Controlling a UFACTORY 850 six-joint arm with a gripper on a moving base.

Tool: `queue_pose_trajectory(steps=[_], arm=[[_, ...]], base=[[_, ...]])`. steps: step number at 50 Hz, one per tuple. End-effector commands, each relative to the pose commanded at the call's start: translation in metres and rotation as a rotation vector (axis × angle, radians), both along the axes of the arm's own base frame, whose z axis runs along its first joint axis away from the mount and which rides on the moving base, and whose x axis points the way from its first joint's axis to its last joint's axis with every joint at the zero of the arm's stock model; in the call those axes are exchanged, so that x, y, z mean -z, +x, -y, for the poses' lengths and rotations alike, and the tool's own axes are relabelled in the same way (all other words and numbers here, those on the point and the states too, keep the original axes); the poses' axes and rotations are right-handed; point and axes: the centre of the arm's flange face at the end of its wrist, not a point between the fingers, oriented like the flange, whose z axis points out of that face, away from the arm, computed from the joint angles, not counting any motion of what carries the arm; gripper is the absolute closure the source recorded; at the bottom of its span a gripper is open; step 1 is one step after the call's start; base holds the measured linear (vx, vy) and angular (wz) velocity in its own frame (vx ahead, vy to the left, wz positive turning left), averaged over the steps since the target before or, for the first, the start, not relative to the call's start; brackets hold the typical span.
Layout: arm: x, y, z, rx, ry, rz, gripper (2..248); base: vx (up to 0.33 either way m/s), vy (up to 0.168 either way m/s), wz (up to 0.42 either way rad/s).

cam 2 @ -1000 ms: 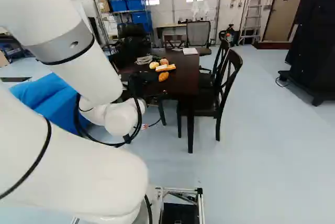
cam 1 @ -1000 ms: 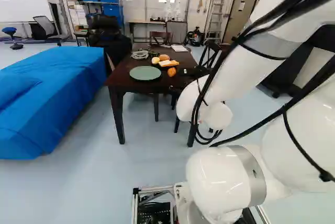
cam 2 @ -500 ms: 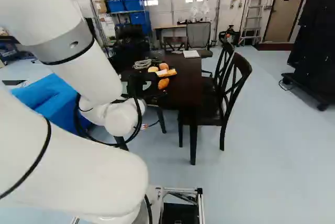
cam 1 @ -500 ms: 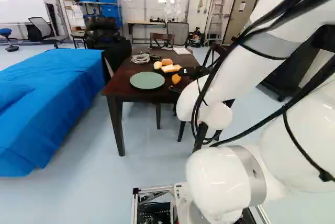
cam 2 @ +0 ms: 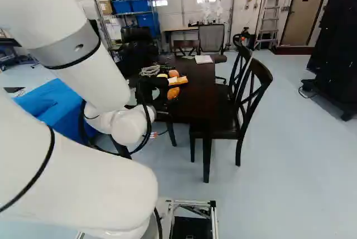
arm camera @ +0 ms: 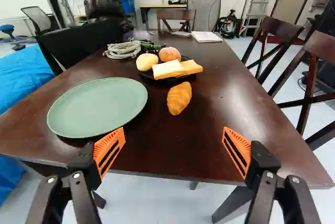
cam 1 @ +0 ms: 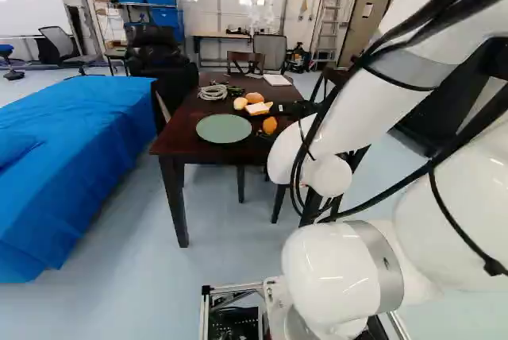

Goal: Move the croissant to the empty plate

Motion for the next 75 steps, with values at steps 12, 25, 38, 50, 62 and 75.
queue_pose_trajectory(steps=[12, 25, 38, 50, 62, 75], arm=[[0.0, 0.0, 0.0, 0.0, 0.0, 0.0, 3], [-0.001, 0.004, 0.0, 0.0, 0.0, -0.002, 3], [-0.007, 0.014, 0.0, 0.0, 0.0, 0.008, 3], [-0.017, 0.027, 0.0, 0.0, 0.0, 0.016, 3], [-0.026, 0.041, 0.0, 0.0, 0.0, 0.004, 3], [-0.034, 0.057, 0.0, 0.0, 0.0, -0.035, 3]], base=[[0.0, 0.0, 0.0], [0.0, 0.0, 0.0], [0.0, 0.0, 0.0], [0.0, 0.0, 0.0], [0.0, 0.0, 0.0], [0.0, 0.0, 0.0]])
